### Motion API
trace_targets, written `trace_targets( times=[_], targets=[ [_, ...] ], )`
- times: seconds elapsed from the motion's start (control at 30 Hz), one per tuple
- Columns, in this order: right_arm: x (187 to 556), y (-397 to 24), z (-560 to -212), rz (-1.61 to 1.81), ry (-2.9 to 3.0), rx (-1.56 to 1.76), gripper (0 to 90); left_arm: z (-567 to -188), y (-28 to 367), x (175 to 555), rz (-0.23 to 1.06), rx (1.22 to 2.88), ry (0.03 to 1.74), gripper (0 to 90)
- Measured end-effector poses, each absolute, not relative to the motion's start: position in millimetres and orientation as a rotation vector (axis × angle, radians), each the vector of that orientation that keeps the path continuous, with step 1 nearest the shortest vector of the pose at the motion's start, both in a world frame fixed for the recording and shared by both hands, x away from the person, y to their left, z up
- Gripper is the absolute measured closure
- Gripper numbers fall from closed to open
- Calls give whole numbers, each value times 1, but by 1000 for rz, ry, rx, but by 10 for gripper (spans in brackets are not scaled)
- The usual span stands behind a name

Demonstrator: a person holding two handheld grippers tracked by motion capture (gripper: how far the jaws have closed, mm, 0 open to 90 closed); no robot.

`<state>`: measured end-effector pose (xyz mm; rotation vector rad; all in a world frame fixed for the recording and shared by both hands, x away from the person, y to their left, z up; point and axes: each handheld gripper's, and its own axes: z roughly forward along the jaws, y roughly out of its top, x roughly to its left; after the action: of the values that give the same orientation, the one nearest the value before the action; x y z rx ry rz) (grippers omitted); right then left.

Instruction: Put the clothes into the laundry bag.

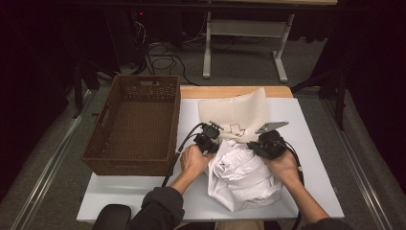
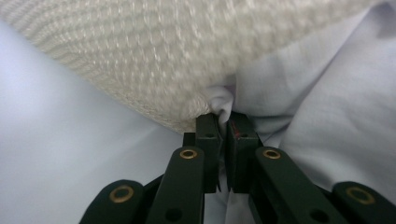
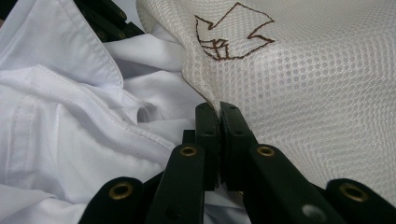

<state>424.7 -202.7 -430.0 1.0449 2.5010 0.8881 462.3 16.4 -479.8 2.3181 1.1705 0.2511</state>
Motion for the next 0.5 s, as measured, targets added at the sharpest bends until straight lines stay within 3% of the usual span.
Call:
trace_targets(
  times=[0.5],
  targets=[
    [424,-169,-410,964,2527,975,883,-425,51,439,501,2400,1199,826]
  ],
)
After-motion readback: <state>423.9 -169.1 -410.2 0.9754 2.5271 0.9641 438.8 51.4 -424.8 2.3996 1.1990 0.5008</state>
